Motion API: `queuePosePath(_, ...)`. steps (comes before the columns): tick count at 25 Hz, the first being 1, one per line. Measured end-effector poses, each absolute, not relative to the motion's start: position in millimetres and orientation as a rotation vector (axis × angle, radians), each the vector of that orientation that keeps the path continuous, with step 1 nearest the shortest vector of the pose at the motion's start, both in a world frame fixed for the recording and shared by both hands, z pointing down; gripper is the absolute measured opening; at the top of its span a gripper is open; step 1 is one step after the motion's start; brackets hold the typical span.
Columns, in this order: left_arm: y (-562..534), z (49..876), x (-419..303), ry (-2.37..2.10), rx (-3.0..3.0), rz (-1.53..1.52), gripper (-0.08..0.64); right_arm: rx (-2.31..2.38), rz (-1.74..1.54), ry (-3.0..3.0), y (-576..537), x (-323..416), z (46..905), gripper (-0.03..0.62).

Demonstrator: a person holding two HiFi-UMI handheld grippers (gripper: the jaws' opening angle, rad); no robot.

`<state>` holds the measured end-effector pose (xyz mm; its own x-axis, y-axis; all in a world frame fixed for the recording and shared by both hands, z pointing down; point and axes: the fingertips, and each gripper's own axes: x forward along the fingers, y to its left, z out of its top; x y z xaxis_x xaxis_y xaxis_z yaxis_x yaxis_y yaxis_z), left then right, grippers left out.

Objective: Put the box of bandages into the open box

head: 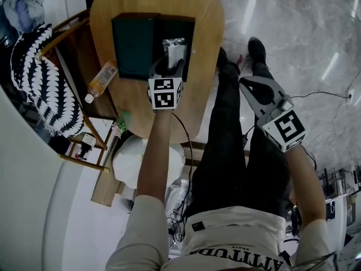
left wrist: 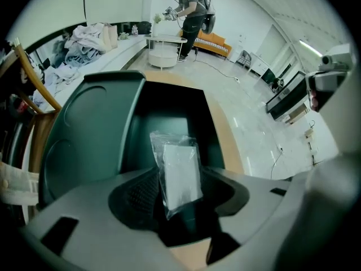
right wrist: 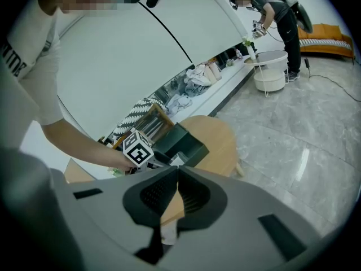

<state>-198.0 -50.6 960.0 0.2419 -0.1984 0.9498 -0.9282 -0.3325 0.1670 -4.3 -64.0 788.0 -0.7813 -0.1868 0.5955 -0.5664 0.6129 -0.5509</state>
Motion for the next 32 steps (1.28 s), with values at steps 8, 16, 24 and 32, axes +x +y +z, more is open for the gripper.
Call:
queuePosePath(8, -48, 927, -202, -1.117, 1.730, 1.095, 0.241, 0.556, 0.975, -2.358, -59, -2, 771, 0.021)
queuePosePath(16, -48, 857, -193, -1.199, 1.727, 0.980, 0.175, 0.515, 0.859, -2.411, -69, -10, 713, 0.021)
queuePosePath(24, -36, 790, -195, -1.266, 1.702, 0.884, 0.140, 0.524, 0.760, -2.438, -77, -16, 652, 0.021)
queuePosePath(32, -10, 722, -195, -1.285, 1.728, 0.848, 0.072, 0.486, 0.642, -2.465, -70, -25, 587, 0.021)
